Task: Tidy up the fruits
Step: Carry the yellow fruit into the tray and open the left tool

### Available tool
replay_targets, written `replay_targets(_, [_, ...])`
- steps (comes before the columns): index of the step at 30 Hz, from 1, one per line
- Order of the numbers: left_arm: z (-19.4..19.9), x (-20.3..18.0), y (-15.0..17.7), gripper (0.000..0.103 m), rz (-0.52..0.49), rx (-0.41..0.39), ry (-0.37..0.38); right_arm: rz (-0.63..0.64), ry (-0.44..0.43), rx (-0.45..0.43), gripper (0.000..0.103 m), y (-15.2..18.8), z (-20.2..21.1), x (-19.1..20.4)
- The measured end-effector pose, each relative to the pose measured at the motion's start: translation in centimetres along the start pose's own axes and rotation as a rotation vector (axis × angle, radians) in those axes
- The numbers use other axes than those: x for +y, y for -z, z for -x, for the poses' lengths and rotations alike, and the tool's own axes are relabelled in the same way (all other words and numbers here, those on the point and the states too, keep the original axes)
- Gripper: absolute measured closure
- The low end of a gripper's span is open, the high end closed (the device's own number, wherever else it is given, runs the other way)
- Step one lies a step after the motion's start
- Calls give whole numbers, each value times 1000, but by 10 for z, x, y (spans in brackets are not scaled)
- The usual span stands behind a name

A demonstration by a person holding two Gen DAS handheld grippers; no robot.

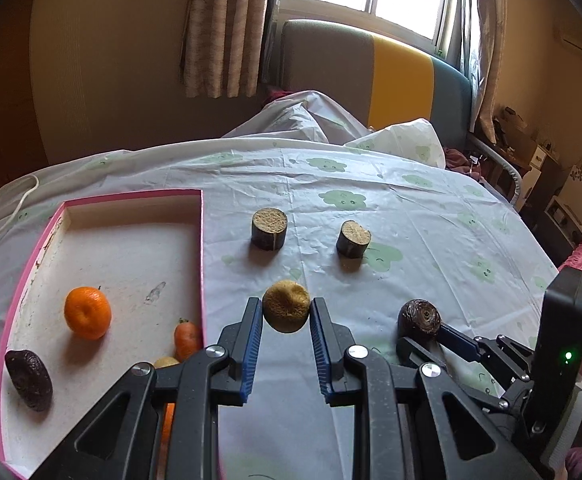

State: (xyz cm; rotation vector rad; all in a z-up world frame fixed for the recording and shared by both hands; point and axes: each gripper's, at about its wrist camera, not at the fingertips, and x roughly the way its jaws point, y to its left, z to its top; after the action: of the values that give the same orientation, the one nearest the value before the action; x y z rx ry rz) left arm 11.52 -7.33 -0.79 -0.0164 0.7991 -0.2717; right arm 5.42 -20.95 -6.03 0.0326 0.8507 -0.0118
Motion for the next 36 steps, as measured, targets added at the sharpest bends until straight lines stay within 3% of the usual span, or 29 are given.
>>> replay_targets(10, [34,34,19,79,57,-38,-38,19,23,-2,63,1,0,4])
replay_targets(26, [54,97,51,79,188,-34,-108,39,45,-5,63,2,0,7])
replay_targets(36, [53,143,52,79,315,-29,-54,47,52,-4,63,2,0,8])
